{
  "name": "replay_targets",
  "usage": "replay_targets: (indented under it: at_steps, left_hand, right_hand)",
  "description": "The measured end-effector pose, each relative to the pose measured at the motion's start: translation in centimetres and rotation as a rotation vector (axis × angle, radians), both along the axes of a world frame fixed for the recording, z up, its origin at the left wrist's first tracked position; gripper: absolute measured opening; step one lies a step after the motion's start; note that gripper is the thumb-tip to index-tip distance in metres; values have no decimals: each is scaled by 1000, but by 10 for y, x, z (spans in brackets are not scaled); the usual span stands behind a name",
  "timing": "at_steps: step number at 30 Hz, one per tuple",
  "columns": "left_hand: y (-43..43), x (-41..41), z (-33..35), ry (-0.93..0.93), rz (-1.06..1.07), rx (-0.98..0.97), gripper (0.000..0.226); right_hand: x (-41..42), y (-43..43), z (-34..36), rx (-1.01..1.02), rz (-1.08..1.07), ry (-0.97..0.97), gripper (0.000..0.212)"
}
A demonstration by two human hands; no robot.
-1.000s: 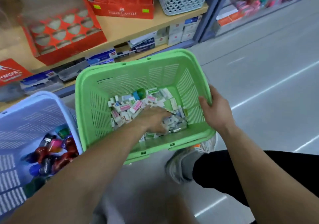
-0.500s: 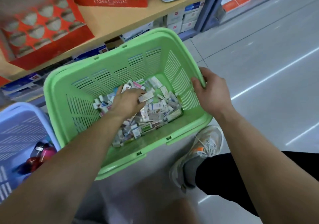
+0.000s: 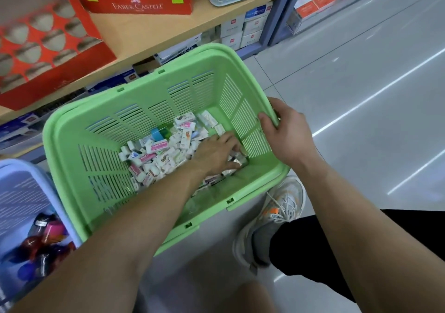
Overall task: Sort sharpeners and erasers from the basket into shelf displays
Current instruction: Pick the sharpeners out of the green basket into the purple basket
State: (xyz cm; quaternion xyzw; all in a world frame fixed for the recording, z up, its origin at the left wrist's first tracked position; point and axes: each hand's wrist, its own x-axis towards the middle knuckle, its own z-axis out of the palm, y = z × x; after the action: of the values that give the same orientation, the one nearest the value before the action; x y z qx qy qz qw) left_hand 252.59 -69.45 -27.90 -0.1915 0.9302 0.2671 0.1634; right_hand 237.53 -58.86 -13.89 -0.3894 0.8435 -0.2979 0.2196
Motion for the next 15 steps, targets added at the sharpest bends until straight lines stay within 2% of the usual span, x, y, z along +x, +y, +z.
replay_targets:
  at_steps: [4,6,9,12,15]
  left_hand:
    - [-18,18,8,27,32,60,36]
    - [-33,34,15,2,-11,-2,39]
    - [-45,58,29,-132,-178,-116,38]
    - [-37,60,38,-260,-265,-89,46]
    - [-26,32,39,-124,-37,7,50]
  right_hand:
    - [-1,2,-3,3,3,4,27]
    - [0,2,-4,4,0,2,27]
    - [0,2,-5,7,-2,0,27]
    - [0,2,-5,12,-14,3,27]
    - [0,1,-6,9,-18,-2,28]
